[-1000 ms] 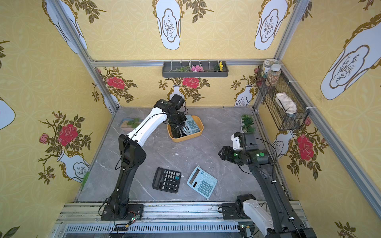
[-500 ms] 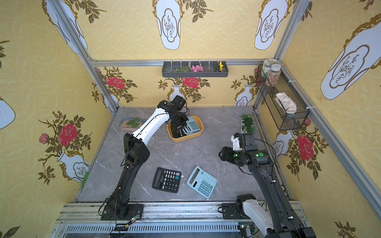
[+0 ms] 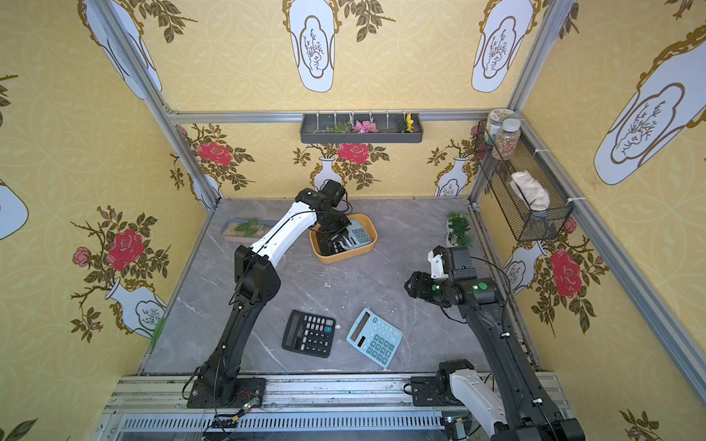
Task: Put the calculator in the storage box
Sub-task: Place the calculator in the storage box.
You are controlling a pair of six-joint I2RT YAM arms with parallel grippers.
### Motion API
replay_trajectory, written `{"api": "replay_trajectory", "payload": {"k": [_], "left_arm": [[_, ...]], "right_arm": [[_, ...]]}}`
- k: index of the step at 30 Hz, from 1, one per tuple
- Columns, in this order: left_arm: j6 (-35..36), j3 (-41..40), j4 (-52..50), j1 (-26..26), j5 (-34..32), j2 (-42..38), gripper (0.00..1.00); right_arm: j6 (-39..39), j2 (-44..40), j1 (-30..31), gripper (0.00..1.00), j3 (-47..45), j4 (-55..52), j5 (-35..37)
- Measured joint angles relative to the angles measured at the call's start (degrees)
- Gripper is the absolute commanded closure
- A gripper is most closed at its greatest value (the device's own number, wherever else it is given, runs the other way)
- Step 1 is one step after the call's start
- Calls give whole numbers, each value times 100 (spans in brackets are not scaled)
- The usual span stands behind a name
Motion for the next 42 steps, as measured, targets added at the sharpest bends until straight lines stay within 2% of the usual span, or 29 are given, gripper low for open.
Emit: {"api": "replay_trajectory", "payload": {"k": [11, 17, 34, 38, 42], "left_arm": [[-90, 22, 153, 11, 131, 170, 100], [-129, 22, 168, 20, 168, 195, 90], [-127, -208, 551, 22, 470, 157, 76], [-125, -227, 573, 24, 490, 157, 78], [-125, -262, 560, 59, 474, 146, 91]], "right_arm": [[0, 24, -9, 25, -24, -2, 2], [0, 35, -9, 24, -37, -2, 2], [-7, 76, -9, 21, 31, -13, 9], [-7, 98, -9, 21, 50, -15, 9], [-13, 107, -9, 21, 76, -13, 9]]}}
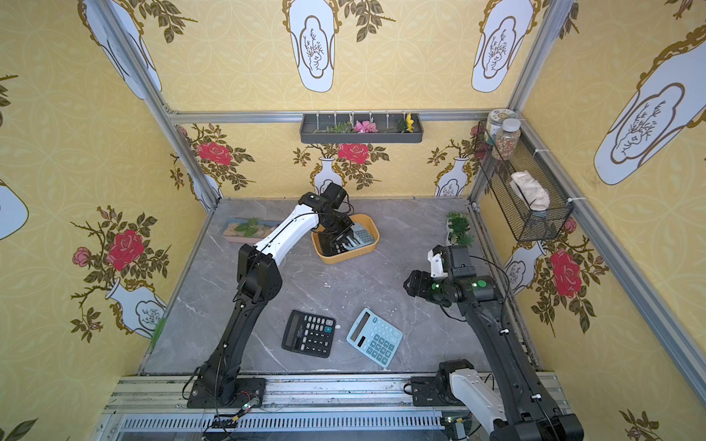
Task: Put the calculator in the storage box
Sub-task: Place the calculator in the storage box.
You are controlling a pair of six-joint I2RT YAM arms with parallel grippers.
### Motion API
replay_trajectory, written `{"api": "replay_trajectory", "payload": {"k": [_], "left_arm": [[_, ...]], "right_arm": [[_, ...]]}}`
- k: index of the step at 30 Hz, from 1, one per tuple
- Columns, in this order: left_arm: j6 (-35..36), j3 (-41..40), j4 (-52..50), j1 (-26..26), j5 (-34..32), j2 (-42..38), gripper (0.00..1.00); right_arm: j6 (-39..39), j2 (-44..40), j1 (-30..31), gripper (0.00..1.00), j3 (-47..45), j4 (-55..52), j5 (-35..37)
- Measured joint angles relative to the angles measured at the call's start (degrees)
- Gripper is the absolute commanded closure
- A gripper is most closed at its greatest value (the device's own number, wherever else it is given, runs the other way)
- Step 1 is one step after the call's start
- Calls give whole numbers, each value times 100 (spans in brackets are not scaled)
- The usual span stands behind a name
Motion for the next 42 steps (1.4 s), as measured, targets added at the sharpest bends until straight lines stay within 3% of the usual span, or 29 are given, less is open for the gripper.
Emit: {"api": "replay_trajectory", "payload": {"k": [4, 12, 18, 29, 42], "left_arm": [[46, -33, -9, 46, -11, -15, 98], [96, -57, -13, 138, 39, -22, 96], [151, 0, -17, 190, 101, 17, 85], [256, 98, 28, 254, 247, 107, 78], [387, 26, 11, 254, 227, -111, 48]], "right_arm": [[-11, 2, 0, 21, 0, 0, 0], [-9, 4, 0, 21, -28, 7, -4], [-9, 0, 0, 21, -81, 4, -7], [-9, -11, 0, 21, -146, 11, -9], [-9, -11, 0, 20, -160, 4, -15]]}}
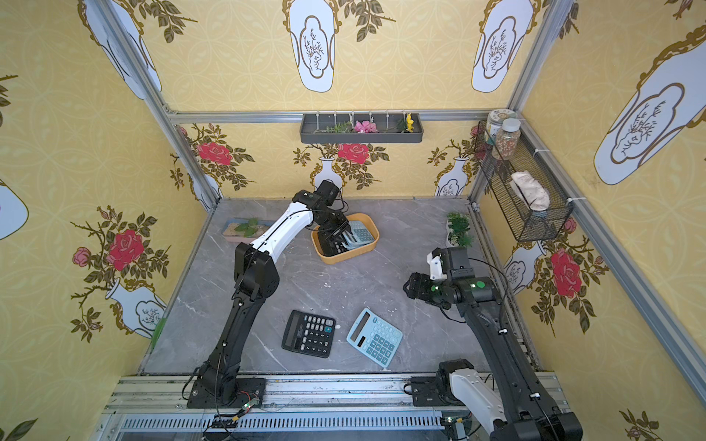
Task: Put the calculator in the storage box
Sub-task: Place the calculator in the storage box, then pick up the calculator at the center of the board.
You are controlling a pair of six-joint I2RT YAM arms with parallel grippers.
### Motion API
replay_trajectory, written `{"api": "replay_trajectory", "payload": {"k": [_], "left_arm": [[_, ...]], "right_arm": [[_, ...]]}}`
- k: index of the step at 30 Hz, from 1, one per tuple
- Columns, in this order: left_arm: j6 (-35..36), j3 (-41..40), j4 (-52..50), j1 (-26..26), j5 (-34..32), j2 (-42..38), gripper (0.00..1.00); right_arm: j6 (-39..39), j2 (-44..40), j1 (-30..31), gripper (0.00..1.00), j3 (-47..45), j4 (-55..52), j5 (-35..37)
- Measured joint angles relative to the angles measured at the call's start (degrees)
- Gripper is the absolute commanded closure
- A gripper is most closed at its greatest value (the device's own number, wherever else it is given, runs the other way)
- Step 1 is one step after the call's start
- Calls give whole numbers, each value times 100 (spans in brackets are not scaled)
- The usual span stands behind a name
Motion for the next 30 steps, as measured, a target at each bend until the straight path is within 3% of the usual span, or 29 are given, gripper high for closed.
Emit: {"api": "replay_trajectory", "payload": {"k": [5, 9, 12, 15, 20, 24, 30], "left_arm": [[133, -79, -42, 0, -105, -501, 34], [306, -675, -146, 2, -363, -1176, 33], [446, -1895, -118, 4, -667, -2116, 35], [527, -3624, 157, -46, -885, -3353, 40], [909, -5770, 787, -566, -807, -4782, 40], [1266, -6601, 1327, -988, -509, -5056, 45], [1777, -6690, 1851, -1558, -162, -4505, 46]], "right_arm": [[0, -17, 2, 20, 70, -11, -7], [0, -61, 4, 20, 140, -26, -4], [2, -133, 7, 20, 192, -52, 4], [4, -229, 7, 20, 232, -96, 7], [22, -315, 11, 20, 232, -208, -13], [22, -361, 11, 20, 232, -297, -33], [20, -446, 11, 20, 232, -319, -90]]}}
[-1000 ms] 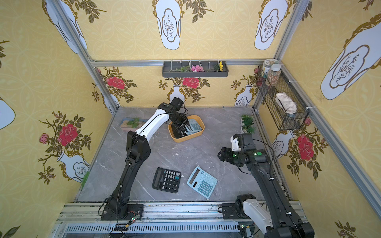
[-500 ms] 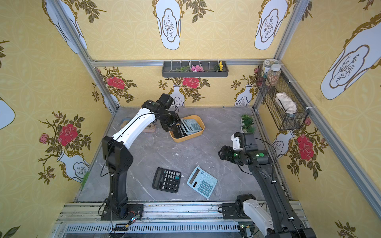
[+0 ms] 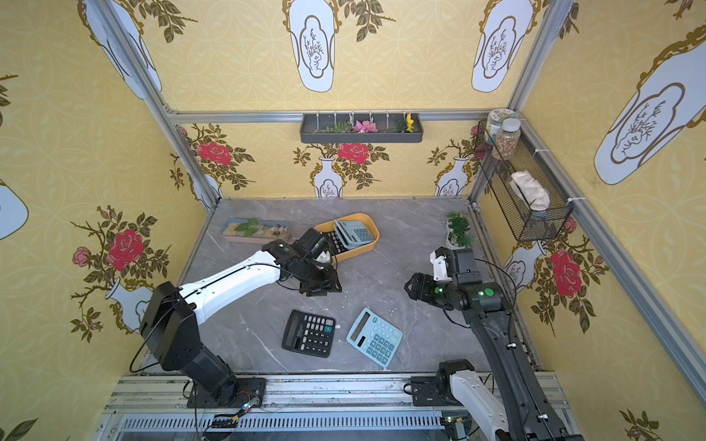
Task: Put the calculator in the storage box
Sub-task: Pick up the calculator at the center of the board.
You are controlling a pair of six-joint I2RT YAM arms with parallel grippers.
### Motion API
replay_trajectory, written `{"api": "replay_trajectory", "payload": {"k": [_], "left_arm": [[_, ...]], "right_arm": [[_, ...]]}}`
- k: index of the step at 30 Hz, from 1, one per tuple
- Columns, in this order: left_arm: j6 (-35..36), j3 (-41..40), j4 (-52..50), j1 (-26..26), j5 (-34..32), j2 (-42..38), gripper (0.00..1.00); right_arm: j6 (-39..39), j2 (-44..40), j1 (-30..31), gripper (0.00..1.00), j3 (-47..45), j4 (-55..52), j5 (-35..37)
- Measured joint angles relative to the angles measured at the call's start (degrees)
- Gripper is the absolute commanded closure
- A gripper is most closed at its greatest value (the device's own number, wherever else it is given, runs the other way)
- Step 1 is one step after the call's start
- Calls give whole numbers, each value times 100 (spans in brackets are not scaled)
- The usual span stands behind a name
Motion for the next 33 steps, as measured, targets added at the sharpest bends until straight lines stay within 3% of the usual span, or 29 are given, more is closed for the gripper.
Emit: {"api": "replay_trajectory", "payload": {"k": [8, 25, 33], "left_arm": [[378, 57, 330, -308, 315, 584, 46], [378, -629, 997, -828, 782, 772, 46], [273, -634, 1211, -896, 874, 966, 55]], "right_arm": [[-26, -11, 0, 20, 63, -50, -37], [-44, -9, 0, 20, 63, -151, -46], [-42, -37, -2, 21, 11, -151, -46]]}}
